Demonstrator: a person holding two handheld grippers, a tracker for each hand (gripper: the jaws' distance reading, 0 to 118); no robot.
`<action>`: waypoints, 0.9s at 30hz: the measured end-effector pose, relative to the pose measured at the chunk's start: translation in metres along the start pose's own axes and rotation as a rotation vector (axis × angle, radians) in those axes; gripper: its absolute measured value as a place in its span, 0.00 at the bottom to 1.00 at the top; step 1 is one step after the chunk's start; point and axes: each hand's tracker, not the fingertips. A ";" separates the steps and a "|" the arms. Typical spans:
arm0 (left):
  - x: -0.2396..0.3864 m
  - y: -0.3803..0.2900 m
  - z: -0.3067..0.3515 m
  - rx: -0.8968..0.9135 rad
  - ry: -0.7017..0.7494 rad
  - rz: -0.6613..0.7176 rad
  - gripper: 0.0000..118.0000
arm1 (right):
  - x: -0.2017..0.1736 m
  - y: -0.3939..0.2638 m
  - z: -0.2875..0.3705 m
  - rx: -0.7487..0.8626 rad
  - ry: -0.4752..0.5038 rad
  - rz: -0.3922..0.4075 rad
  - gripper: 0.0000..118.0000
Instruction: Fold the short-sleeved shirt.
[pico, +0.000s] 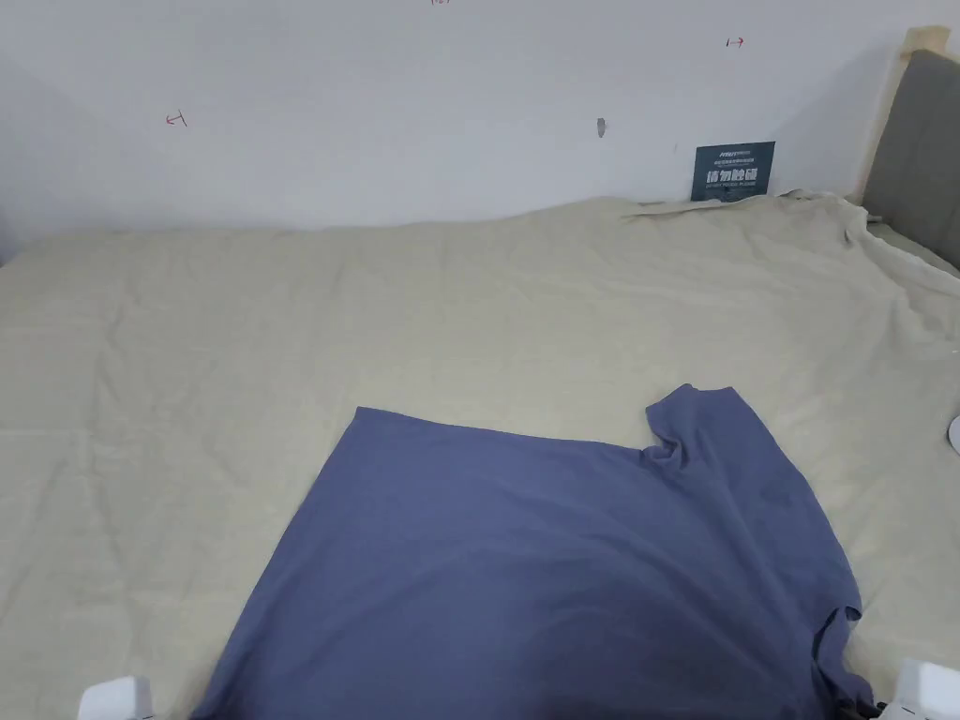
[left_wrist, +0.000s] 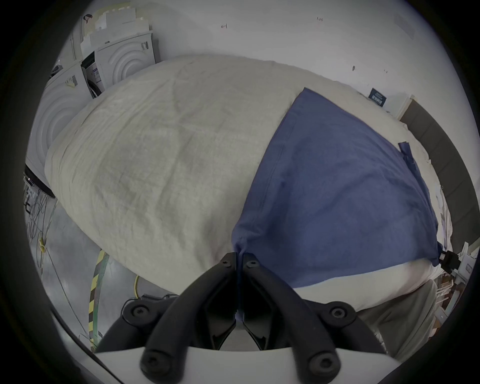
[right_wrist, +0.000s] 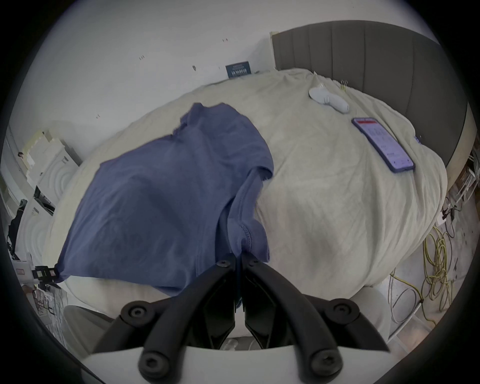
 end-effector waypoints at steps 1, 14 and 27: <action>0.004 0.001 -0.004 -0.019 0.013 -0.008 0.00 | -0.001 -0.001 0.001 -0.006 -0.013 0.010 0.01; 0.034 0.034 0.020 0.111 -0.013 -0.095 1.00 | -0.057 0.054 0.072 0.211 -0.035 0.121 0.77; 0.106 0.098 0.124 0.544 -0.161 -0.153 1.00 | -0.088 0.107 0.154 0.615 -0.010 0.200 0.76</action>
